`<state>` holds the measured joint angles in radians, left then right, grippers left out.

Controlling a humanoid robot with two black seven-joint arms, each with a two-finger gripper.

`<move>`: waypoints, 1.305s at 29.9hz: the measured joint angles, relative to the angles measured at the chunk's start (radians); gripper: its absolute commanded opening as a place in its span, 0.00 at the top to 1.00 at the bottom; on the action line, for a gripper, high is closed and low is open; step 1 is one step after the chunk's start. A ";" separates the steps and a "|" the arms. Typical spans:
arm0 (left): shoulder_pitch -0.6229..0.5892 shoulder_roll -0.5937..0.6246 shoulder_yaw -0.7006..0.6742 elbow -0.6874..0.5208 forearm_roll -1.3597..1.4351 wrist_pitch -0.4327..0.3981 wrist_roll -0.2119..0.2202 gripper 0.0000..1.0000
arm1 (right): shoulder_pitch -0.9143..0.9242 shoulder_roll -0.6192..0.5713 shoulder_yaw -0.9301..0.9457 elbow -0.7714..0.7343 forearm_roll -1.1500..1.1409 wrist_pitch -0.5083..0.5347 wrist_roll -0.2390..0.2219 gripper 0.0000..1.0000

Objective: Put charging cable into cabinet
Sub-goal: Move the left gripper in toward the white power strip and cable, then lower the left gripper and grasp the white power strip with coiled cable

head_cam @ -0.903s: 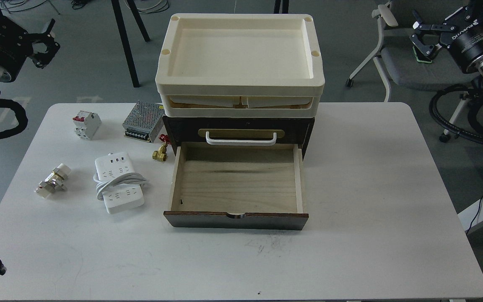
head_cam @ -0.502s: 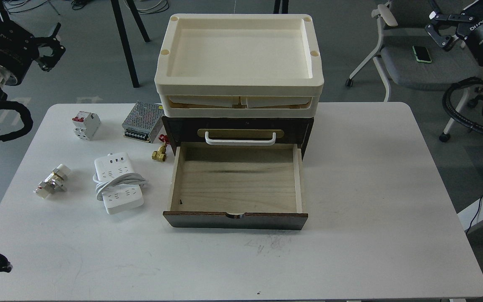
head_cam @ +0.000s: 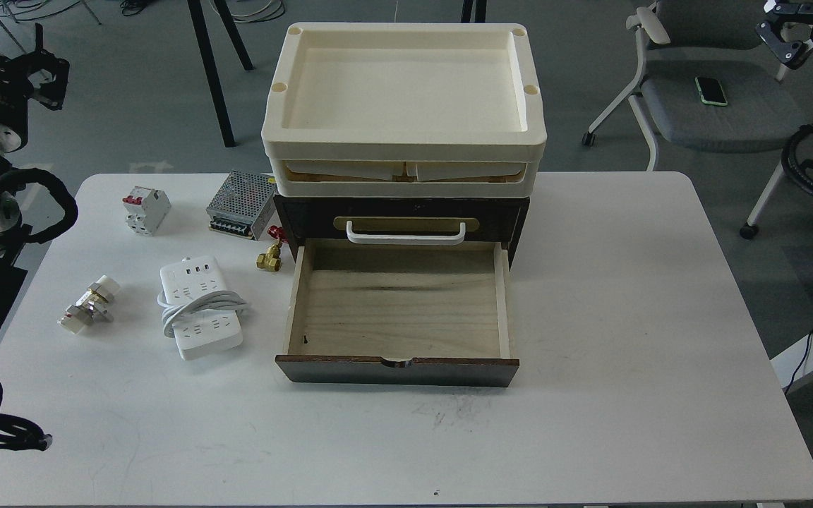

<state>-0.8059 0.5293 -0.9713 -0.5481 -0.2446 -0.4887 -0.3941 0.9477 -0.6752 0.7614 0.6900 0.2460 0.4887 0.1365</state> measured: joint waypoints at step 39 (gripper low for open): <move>0.030 0.758 0.647 -0.965 2.395 0.000 -0.095 0.06 | -0.105 -0.095 0.021 0.067 0.004 0.000 0.006 0.00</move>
<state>-0.7762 1.2872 -0.3242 -1.5128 2.1505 -0.4886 -0.4889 0.8429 -0.7705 0.7825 0.7567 0.2501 0.4887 0.1428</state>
